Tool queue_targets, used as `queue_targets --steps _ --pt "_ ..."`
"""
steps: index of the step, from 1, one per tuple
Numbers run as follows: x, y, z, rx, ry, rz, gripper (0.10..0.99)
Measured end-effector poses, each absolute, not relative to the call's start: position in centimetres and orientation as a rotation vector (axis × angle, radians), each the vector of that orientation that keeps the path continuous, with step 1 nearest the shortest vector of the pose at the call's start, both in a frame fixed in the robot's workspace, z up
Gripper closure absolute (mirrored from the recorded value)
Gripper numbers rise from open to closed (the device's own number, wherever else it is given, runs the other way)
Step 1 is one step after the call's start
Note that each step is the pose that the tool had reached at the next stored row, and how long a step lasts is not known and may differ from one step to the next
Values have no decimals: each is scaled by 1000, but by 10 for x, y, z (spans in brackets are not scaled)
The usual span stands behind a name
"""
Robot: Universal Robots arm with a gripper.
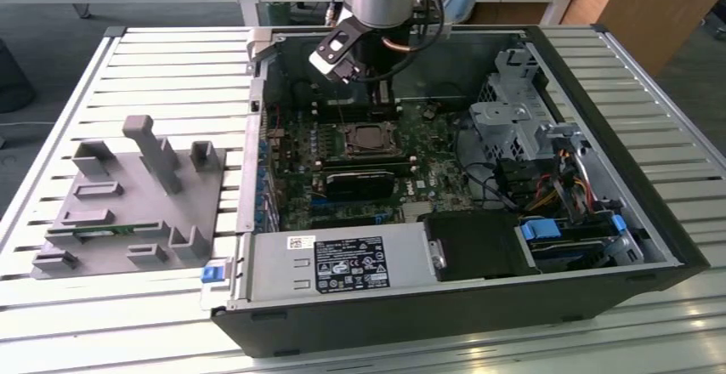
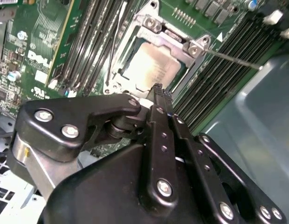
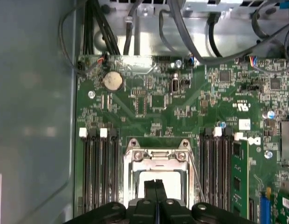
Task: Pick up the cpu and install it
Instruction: 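Close the cpu cover, then install the first cpu locking lever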
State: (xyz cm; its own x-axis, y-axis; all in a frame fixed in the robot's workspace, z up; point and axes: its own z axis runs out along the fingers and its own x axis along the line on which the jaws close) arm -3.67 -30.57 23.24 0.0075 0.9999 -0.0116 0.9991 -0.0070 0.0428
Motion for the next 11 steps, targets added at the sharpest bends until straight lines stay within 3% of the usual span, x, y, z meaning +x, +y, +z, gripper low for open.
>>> queue_targets --steps 11 --pt "-42 -306 233 2198 2182 26 976"
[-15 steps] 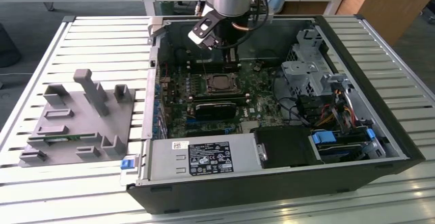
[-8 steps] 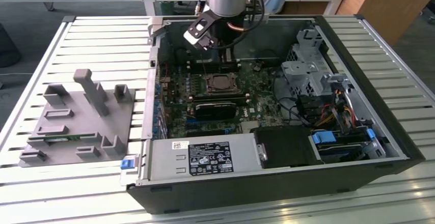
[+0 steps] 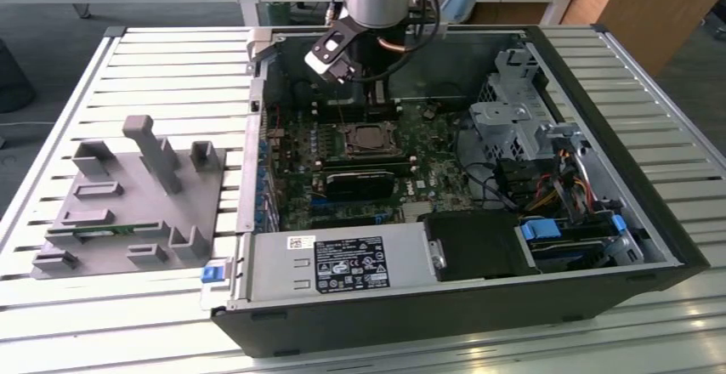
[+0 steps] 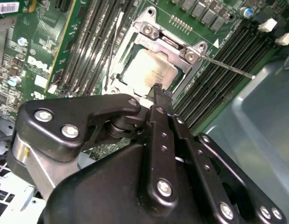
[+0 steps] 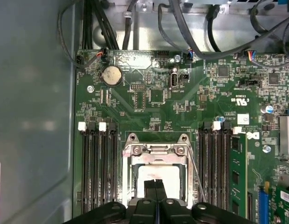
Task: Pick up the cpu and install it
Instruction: 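Install the first cpu locking lever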
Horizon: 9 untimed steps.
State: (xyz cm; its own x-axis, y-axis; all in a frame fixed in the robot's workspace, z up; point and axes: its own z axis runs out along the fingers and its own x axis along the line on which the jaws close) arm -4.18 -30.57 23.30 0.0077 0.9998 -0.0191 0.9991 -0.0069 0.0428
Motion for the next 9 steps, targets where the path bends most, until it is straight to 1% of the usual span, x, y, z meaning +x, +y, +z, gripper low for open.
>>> queue_targets --steps 9 --pt "-42 -306 251 2197 2182 23 976"
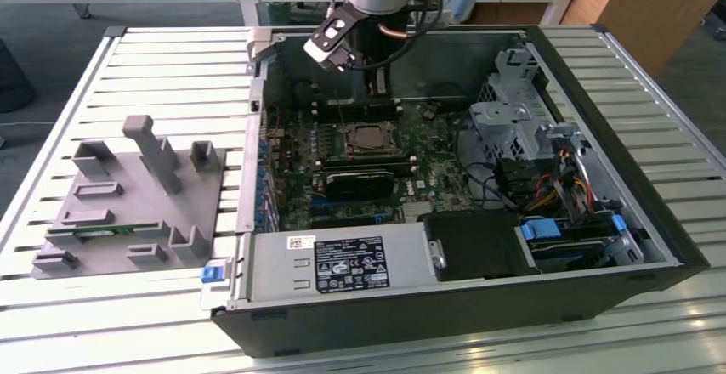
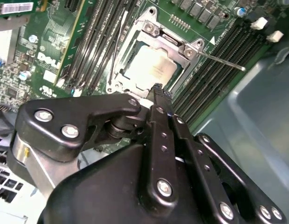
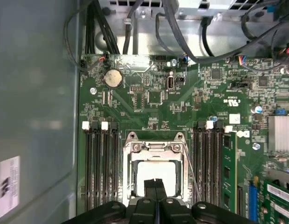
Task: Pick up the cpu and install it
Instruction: 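Install the first cpu locking lever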
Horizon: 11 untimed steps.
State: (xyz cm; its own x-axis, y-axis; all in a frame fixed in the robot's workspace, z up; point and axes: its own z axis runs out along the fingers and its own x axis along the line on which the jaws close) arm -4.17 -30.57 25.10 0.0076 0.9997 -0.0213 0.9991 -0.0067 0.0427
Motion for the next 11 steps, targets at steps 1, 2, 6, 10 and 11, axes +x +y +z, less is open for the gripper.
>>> queue_targets --steps 1,2,6,10,11 --pt "-42 -306 254 2197 2182 23 976" --pt "-42 -306 257 2197 2182 23 976" --pt "-42 -306 271 2193 2186 22 976" --pt "-42 -306 271 2148 2233 22 976" --pt "-42 -306 271 2135 2247 21 976"
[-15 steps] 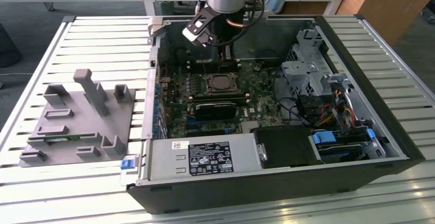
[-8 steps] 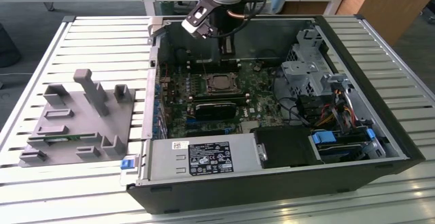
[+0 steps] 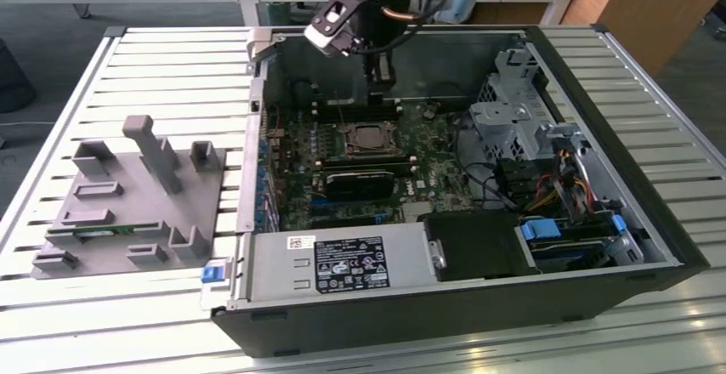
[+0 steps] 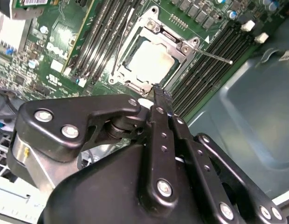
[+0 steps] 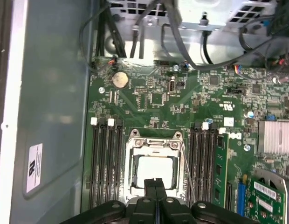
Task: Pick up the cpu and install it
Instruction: 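Install the first cpu locking lever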
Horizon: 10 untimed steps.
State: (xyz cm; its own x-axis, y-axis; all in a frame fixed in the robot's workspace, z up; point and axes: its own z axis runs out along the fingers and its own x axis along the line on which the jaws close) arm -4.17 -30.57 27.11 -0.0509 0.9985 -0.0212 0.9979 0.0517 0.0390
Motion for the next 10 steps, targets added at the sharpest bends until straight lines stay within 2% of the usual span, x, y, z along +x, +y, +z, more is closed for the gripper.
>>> queue_targets --steps 10 --pt "-40 -306 271 2067 2310 20 976"
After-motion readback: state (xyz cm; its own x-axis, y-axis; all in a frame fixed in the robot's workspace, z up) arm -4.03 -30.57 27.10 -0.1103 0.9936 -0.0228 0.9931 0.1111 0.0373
